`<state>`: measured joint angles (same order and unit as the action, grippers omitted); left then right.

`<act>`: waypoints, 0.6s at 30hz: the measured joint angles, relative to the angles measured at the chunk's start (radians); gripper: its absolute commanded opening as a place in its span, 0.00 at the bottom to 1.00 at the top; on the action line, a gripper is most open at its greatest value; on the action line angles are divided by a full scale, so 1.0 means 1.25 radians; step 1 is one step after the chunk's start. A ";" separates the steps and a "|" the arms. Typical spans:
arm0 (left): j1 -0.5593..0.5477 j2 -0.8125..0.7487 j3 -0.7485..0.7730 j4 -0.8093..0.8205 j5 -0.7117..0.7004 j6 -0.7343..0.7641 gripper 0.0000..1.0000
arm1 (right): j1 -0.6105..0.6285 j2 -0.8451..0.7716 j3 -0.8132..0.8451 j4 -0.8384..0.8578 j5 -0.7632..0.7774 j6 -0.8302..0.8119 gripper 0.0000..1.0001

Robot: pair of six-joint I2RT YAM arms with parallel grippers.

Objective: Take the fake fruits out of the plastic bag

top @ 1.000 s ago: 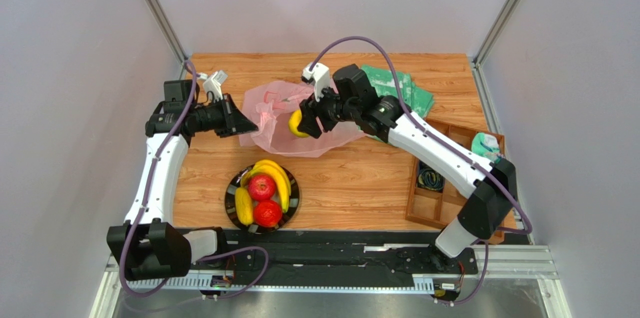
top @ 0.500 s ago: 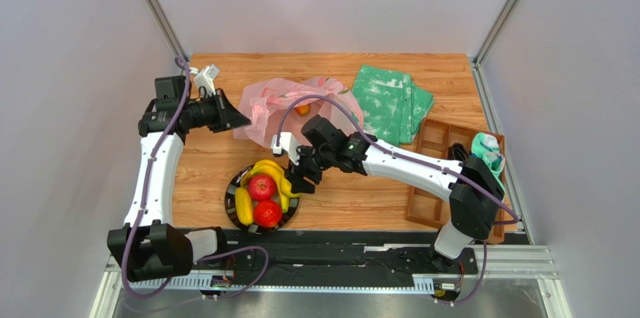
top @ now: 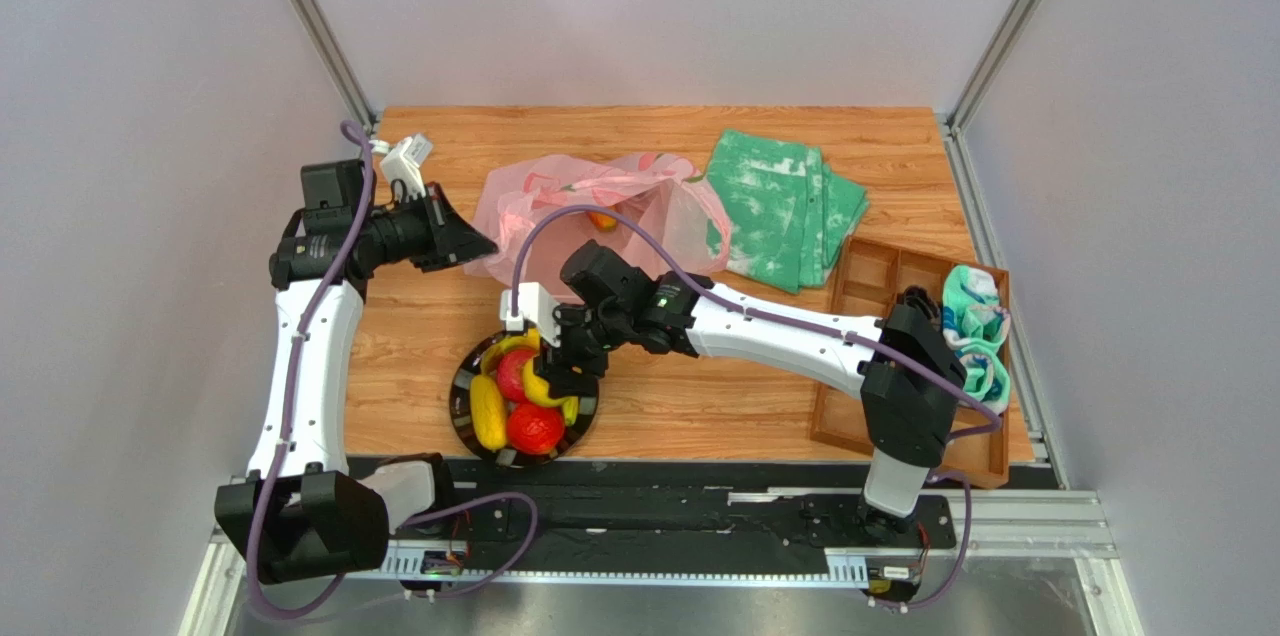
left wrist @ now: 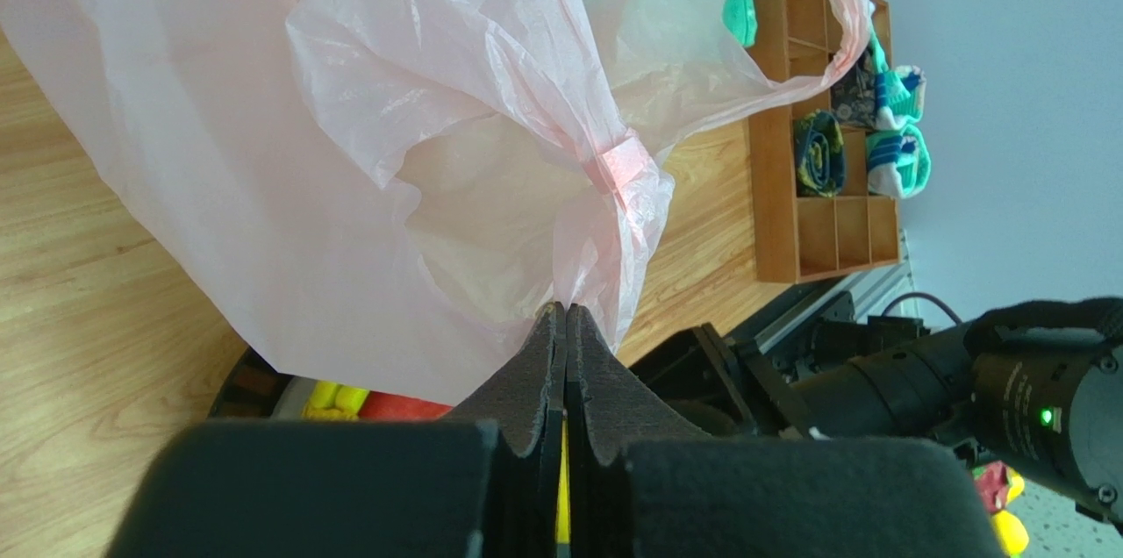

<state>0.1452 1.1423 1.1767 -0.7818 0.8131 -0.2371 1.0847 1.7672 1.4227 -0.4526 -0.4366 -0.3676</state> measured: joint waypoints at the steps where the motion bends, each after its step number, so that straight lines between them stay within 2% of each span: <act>1: 0.000 0.000 0.000 -0.001 0.000 0.000 0.00 | 0.005 0.001 0.002 -0.001 -0.004 -0.011 0.20; 4: 0.001 0.000 -0.001 -0.003 0.000 0.000 0.00 | 0.023 0.015 0.008 -0.013 -0.012 -0.033 0.34; 8: 0.001 0.000 -0.001 -0.005 0.000 0.000 0.00 | 0.033 0.056 0.022 -0.014 -0.009 -0.038 0.47; 9: 0.001 0.000 -0.001 -0.005 0.000 0.000 0.00 | 0.032 0.060 0.025 -0.013 -0.009 -0.038 0.53; 10: 0.001 0.000 -0.001 -0.006 0.000 0.000 0.00 | 0.032 0.060 0.026 -0.012 -0.008 -0.037 0.65; 13: 0.001 0.000 -0.001 -0.008 0.000 0.001 0.00 | 0.031 0.061 0.026 -0.012 0.002 -0.032 0.74; 18: 0.001 -0.004 -0.001 -0.010 0.000 0.001 0.00 | 0.031 0.060 0.026 -0.022 0.016 -0.027 0.80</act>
<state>0.1467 1.1378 1.1755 -0.7948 0.8127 -0.2363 1.1233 1.8423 1.4551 -0.4801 -0.4168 -0.4015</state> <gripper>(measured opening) 0.007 0.765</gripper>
